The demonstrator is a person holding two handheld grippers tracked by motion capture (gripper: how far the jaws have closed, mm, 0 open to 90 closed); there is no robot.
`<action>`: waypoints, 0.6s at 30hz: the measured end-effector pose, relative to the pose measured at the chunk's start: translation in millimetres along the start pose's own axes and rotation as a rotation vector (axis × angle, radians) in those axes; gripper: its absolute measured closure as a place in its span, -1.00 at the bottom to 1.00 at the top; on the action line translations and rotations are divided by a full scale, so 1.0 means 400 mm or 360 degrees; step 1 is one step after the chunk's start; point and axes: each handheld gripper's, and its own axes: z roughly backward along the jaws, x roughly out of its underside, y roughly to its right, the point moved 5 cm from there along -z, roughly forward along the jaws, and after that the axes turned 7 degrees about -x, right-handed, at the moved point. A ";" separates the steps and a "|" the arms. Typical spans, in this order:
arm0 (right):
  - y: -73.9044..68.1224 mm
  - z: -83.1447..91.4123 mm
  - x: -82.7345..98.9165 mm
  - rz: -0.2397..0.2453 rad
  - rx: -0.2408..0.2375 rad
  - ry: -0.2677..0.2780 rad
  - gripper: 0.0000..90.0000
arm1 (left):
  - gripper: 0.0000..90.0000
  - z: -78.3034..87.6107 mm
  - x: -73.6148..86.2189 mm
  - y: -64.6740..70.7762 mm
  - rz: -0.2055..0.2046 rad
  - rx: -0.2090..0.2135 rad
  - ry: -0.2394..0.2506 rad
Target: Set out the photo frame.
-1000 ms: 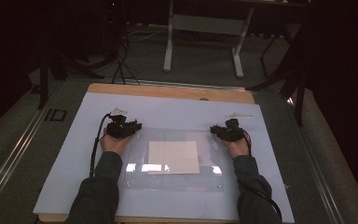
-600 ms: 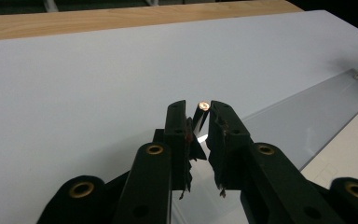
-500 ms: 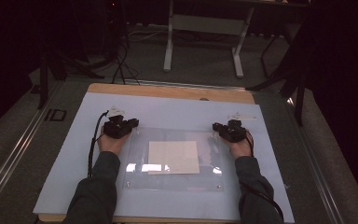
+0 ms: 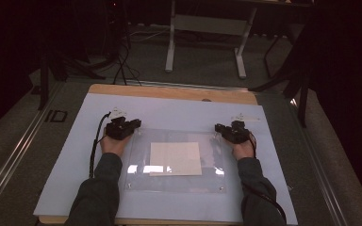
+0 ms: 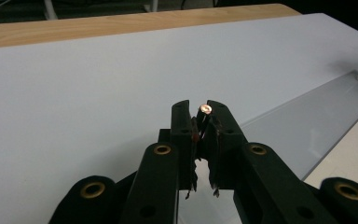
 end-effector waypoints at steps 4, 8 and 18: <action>0.000 0.000 -0.001 -0.0004 -0.0001 -0.0011 0.83 | 0.85 -0.001 0.000 -0.004 0.0040 0.0022 -0.0002; 0.002 -0.001 -0.002 -0.0019 -0.0010 -0.0020 0.83 | 0.84 -0.003 0.000 -0.006 0.0053 0.0035 -0.0008; 0.013 -0.007 -0.013 -0.0092 -0.0039 -0.0076 0.83 | 0.84 -0.017 -0.013 -0.019 0.0146 0.0079 -0.0097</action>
